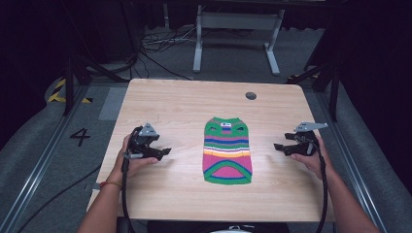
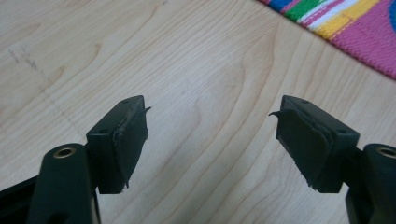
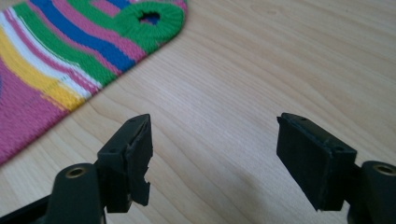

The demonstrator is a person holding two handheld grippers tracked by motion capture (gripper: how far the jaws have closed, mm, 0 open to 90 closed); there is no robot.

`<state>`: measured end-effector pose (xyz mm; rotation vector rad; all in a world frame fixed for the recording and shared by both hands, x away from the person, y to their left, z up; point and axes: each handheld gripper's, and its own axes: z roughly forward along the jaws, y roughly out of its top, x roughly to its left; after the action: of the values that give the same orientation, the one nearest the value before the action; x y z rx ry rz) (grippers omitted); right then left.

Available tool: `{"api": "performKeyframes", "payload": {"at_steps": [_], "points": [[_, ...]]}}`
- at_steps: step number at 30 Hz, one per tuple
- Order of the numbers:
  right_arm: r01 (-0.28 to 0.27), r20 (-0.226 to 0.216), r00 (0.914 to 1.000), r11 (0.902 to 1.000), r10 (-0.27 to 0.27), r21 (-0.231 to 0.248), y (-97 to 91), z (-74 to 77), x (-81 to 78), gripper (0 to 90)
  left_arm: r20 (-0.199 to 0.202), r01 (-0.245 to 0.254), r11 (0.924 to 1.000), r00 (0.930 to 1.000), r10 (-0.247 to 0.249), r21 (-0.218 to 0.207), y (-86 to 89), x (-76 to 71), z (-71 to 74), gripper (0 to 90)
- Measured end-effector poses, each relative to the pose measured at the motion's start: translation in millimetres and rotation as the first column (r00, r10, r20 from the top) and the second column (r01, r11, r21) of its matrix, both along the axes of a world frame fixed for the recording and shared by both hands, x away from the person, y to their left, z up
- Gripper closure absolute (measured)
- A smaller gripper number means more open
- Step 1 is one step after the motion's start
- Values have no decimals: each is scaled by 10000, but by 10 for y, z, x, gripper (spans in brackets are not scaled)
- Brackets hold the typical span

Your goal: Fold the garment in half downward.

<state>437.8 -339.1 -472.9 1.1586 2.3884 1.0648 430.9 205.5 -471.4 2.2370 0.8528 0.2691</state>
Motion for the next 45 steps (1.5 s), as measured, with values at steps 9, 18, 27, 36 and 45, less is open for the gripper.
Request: {"api": "performKeyframes", "payload": {"at_steps": [9, 18, 27, 36, 45], "points": [[-354, 311, 9989, 9992, 359, -162, 288, 261, 195, 319, 524, 587, 9983, 9969, -586, 5, -339, 231, 258, 305], [-761, 320, 9965, 9966, 771, -319, 569, 328, 478, 367, 701, 553, 9978, 9961, -527, -364, -658, 496, 282, 309], [-828, 221, 9963, 9959, 836, -366, 762, 256, 730, 421, 89, 646, 9973, 9979, -644, -360, -898, 763, 124, 337], [-1000, 2, 9950, 9927, 1002, -681, 1000, 125, 947, 454, -349, 772, 9965, 9963, -783, -312, -1267, 1099, 4, 345], [-1001, -287, 9947, 9921, 982, -749, 1130, -100, 1067, 491, -485, 467, 9989, 9977, -464, 39, -1529, 1258, -96, 354]]}}
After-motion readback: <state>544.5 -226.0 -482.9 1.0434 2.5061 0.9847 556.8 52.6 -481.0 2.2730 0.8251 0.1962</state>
